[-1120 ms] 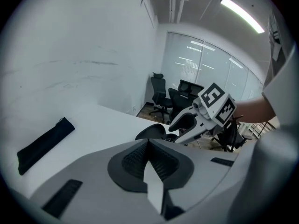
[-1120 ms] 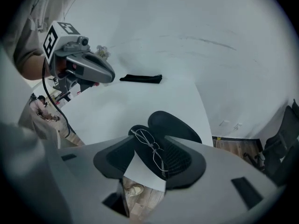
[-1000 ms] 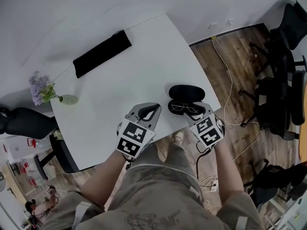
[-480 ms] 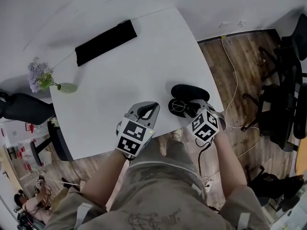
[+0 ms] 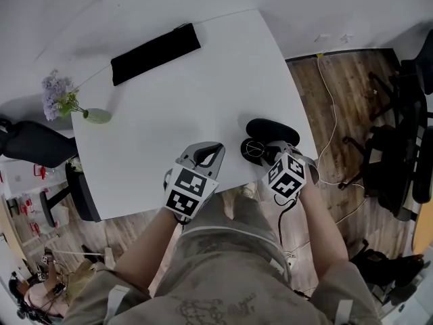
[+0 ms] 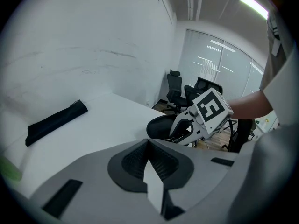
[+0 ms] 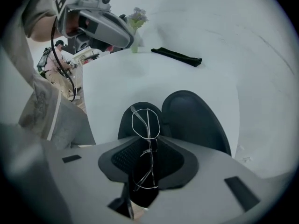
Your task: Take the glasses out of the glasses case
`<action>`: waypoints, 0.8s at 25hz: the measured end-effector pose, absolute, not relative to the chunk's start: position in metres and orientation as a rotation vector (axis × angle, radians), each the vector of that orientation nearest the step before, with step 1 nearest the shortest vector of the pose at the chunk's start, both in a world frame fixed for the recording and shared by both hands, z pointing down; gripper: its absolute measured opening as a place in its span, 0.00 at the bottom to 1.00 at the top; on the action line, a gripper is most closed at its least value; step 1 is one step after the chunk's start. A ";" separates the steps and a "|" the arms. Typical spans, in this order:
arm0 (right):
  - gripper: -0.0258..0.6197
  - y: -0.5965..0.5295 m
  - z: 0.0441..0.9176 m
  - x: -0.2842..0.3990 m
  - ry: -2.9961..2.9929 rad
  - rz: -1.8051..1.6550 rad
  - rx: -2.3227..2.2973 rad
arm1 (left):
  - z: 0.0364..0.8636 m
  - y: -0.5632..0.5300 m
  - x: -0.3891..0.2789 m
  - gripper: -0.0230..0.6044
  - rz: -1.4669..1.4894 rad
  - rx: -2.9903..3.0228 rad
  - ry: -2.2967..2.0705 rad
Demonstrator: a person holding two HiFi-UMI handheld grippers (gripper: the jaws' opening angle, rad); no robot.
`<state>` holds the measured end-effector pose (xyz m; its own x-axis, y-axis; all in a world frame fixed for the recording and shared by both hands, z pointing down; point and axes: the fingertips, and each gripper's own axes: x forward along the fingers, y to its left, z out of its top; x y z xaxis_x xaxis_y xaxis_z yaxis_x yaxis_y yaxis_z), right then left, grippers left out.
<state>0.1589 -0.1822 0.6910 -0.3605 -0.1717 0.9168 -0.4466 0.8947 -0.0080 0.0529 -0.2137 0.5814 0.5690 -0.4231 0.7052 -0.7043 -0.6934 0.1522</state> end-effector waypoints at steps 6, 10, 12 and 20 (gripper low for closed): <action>0.23 -0.193 0.674 0.164 -1.986 0.361 0.623 | 0.573 -0.214 0.048 0.06 0.908 2.409 -0.911; 0.23 -0.208 0.643 0.166 -2.052 0.390 0.766 | 0.561 -0.218 0.045 0.06 0.888 2.434 -0.920; 0.23 -0.217 0.619 0.166 -2.097 0.408 0.847 | 0.550 -0.222 0.044 0.06 0.871 2.453 -0.927; 0.23 -0.245 0.502 0.178 -2.227 0.335 1.157 | 0.486 -0.246 0.043 0.06 0.756 2.579 -0.996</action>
<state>0.1784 -0.2448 0.5016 -0.4397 -0.6560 0.6135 -0.8073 0.5880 0.0501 0.0427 -0.2458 0.4857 0.6263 -0.5418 0.5606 -0.6854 -0.7252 0.0649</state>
